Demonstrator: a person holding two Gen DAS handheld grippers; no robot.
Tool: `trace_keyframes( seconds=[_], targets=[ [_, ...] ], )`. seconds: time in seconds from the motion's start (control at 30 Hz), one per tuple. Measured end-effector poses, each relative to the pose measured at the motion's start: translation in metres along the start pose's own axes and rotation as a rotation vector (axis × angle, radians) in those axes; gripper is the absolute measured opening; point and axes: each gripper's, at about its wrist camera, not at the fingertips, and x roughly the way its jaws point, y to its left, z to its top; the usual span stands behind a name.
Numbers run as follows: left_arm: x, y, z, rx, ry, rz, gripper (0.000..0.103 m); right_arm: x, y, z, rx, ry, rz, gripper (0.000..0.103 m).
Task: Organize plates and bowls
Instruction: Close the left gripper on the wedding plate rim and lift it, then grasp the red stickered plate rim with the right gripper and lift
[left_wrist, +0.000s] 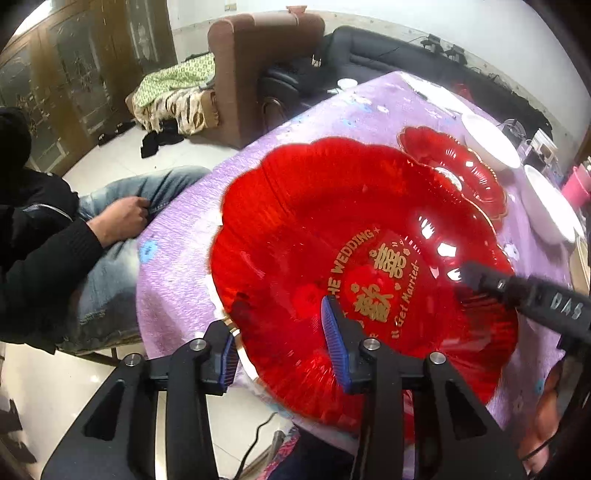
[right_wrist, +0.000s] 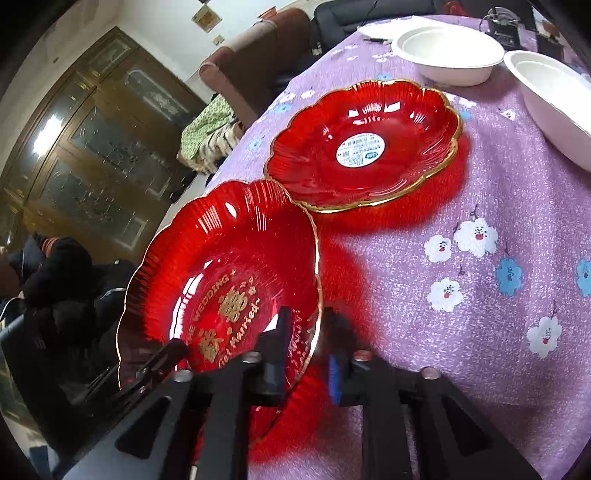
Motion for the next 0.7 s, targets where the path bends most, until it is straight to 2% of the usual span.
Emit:
trace_keyframes(
  seconds=[0.03,0.1,0.13,0.23,0.33,0.43,0.53,0.6,0.67,0.7],
  targets=[
    [-0.007,0.003,-0.002,0.000,-0.033,0.001,0.040,-0.005,-0.003,0.000,0.000,-0.016,0.015,0.036],
    [-0.018,0.008,-0.006,0.001,-0.077,0.010,0.061,-0.017,-0.009,0.000,0.005,-0.065,0.031,0.050],
    [-0.024,0.010,-0.008,0.003,-0.104,0.024,0.064,-0.024,-0.014,0.001,0.007,-0.091,0.042,0.052],
    [-0.037,0.018,-0.014,0.006,-0.170,0.058,0.064,-0.042,-0.028,0.002,0.025,-0.153,0.041,0.056],
    [-0.052,0.026,-0.020,-0.018,-0.213,0.059,0.064,-0.054,-0.045,0.008,0.080,-0.194,0.033,0.056],
    [-0.070,0.031,-0.018,-0.048,-0.263,0.027,0.064,-0.063,-0.060,0.011,0.120,-0.224,0.027,0.056],
    [-0.090,0.025,-0.004,-0.064,-0.307,-0.057,0.076,-0.067,-0.071,0.014,0.151,-0.244,0.030,0.057],
    [-0.096,0.014,0.016,-0.074,-0.297,-0.147,0.081,-0.069,-0.077,0.017,0.169,-0.255,0.037,0.056],
    [-0.096,0.000,0.045,-0.079,-0.284,-0.165,0.084,-0.070,-0.083,0.022,0.189,-0.275,0.038,0.056],
    [-0.090,-0.009,0.064,-0.075,-0.240,-0.176,0.084,-0.070,-0.085,0.026,0.207,-0.282,0.048,0.056]
  ],
)
